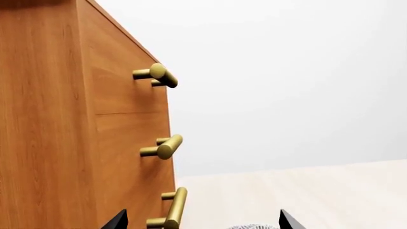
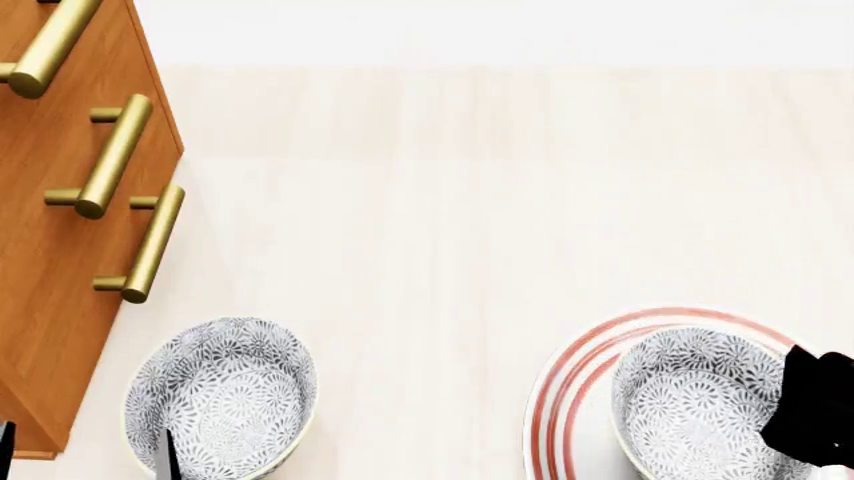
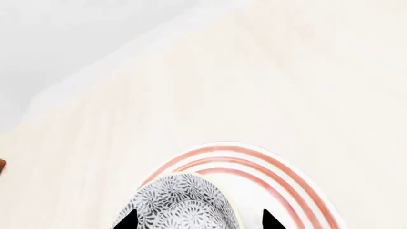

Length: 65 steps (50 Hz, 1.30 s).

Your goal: Pick up the bowl and put it in the front on the plate.

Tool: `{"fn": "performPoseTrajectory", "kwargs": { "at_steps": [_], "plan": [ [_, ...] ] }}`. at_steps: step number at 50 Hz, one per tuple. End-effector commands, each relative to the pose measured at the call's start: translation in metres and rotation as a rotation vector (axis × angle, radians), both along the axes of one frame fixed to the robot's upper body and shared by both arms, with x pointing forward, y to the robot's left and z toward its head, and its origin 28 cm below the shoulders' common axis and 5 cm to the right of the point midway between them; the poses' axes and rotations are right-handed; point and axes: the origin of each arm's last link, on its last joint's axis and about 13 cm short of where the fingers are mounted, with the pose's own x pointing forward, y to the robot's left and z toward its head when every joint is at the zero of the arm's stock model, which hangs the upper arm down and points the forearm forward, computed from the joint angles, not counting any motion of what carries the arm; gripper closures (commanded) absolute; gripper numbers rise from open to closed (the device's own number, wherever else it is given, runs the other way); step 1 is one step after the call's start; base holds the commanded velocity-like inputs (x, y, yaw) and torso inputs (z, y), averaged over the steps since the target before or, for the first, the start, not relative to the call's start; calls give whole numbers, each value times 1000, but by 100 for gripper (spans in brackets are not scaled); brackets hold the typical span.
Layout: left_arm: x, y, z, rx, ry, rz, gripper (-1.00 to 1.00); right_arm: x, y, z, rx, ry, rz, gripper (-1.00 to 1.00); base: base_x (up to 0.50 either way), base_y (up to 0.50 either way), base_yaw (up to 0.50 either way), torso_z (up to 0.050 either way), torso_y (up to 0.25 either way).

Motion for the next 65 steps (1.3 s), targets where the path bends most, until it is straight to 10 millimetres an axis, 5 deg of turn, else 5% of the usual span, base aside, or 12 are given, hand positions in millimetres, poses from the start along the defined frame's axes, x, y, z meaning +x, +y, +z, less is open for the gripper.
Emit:
{"fn": "performPoseTrajectory", "kwargs": {
  "at_steps": [1,14,29,36,47,65],
  "plan": [
    [0,0,1,-2,-1,3,-100,-7,0,33,-18,-102,-12,-100,0,0,0,0,0],
    [0,1,4,-6,-11,14,-100,-16,4,53,-102,-246,-131,-100,0,0,0,0,0],
    [-1,3,7,2,-29,21,-100,-15,20,21,-80,-444,-421,-100,0,0,0,0,0],
    [-4,5,14,0,-54,32,-100,-25,23,-3,-50,-678,-652,-100,0,0,0,0,0],
    [-11,9,24,8,-96,43,-100,-42,44,-27,-311,-903,-679,-100,0,0,0,0,0],
    [-30,26,30,52,-169,95,-100,-38,77,-59,-358,-974,-556,-100,0,0,0,0,0]
  ]
}}
